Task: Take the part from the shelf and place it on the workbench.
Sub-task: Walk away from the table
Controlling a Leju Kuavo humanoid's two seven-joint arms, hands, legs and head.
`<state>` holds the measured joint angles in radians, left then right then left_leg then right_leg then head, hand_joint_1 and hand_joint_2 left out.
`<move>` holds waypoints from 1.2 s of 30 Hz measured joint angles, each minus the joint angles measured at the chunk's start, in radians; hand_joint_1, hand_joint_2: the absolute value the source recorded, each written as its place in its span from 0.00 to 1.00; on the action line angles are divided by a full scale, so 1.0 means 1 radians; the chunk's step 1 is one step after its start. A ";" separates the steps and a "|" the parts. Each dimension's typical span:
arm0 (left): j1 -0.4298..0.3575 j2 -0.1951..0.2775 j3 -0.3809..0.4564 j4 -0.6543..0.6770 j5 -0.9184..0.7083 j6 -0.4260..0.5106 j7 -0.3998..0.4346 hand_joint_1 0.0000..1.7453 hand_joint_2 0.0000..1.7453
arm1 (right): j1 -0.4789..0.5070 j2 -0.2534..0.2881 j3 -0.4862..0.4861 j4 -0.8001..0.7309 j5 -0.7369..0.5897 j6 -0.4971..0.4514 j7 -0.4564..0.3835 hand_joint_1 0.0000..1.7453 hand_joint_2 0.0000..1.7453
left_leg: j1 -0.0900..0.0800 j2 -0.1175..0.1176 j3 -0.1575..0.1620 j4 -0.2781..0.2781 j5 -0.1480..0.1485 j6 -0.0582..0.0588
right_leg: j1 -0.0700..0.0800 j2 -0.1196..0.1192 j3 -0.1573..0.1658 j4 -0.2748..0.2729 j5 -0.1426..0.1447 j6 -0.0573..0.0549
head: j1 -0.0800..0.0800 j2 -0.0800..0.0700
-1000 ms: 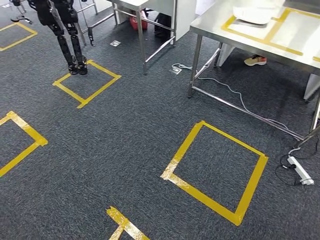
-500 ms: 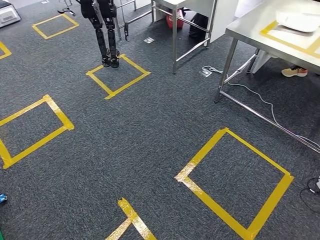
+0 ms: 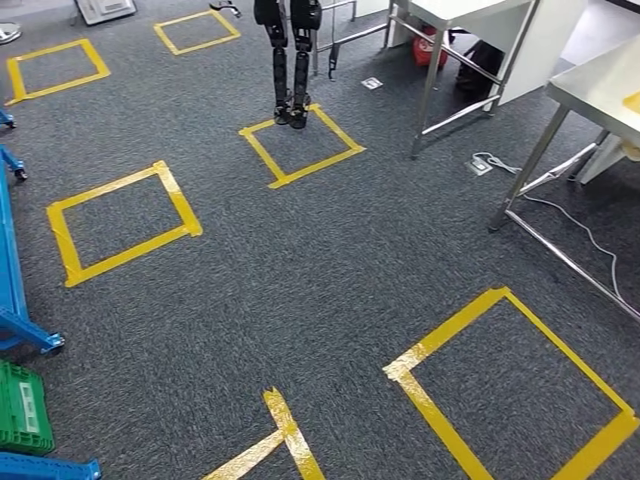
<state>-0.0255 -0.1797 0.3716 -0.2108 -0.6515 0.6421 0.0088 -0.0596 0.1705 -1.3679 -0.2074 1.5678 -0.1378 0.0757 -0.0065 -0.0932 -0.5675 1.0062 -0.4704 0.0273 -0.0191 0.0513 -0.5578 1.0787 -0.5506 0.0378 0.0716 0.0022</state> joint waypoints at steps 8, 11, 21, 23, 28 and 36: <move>0.007 0.003 0.000 0.002 -0.008 -0.003 0.003 0.00 0.00 | 0.001 0.001 0.072 0.001 0.003 -0.021 0.003 0.00 0.00 | 0.002 0.048 -0.065 0.115 -0.060 -0.042 | 0.003 -0.039 0.049 -0.078 0.022 -0.040 | -0.008 0.000; 0.008 0.003 0.000 0.002 -0.005 -0.003 0.003 0.00 0.00 | 0.005 0.001 0.099 0.002 0.003 -0.022 0.003 0.00 0.00 | 0.006 0.082 -0.148 0.287 -0.125 -0.050 | 0.008 -0.090 0.052 -0.078 0.016 -0.045 | -0.010 0.000; 0.022 0.009 0.014 0.002 0.019 -0.034 0.030 0.00 0.00 | -0.012 0.001 0.181 0.010 0.003 -0.023 -0.008 0.00 0.00 | -0.012 0.131 -0.004 0.001 -0.001 -0.003 | 0.014 -0.169 0.081 -0.074 -0.028 -0.009 | -0.009 0.000; 0.022 0.010 0.016 0.002 0.020 -0.038 0.034 0.00 0.00 | -0.012 0.001 0.201 0.011 0.003 -0.024 -0.011 0.00 0.00 | -0.005 0.108 0.000 -0.007 0.004 0.006 | 0.009 -0.102 0.045 0.006 -0.077 -0.003 | -0.006 0.000; 0.021 0.009 0.020 0.002 0.016 -0.043 0.031 0.00 0.00 | -0.004 0.001 0.232 0.013 0.003 -0.025 -0.012 0.00 0.00 | -0.004 0.034 0.003 -0.006 0.002 0.009 | 0.006 -0.051 -0.071 0.176 -0.096 0.004 | -0.003 0.000; 0.029 0.003 0.023 0.002 0.010 -0.045 0.018 0.00 0.00 | -0.003 0.000 0.250 0.018 0.003 -0.020 -0.007 0.00 0.00 | 0.003 -0.037 -0.014 0.018 -0.008 -0.030 | -0.003 0.012 0.031 -0.069 0.022 -0.018 | -0.006 0.000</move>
<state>0.0038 -0.1762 0.3944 -0.2090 -0.6416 0.5973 0.0273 -0.0630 0.1703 -1.1174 -0.1890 1.5703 -0.1581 0.0691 -0.0032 -0.1299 -0.5816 1.0238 -0.4784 -0.0024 -0.0221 0.0629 -0.5271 1.0101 -0.5288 0.0197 0.0653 0.0021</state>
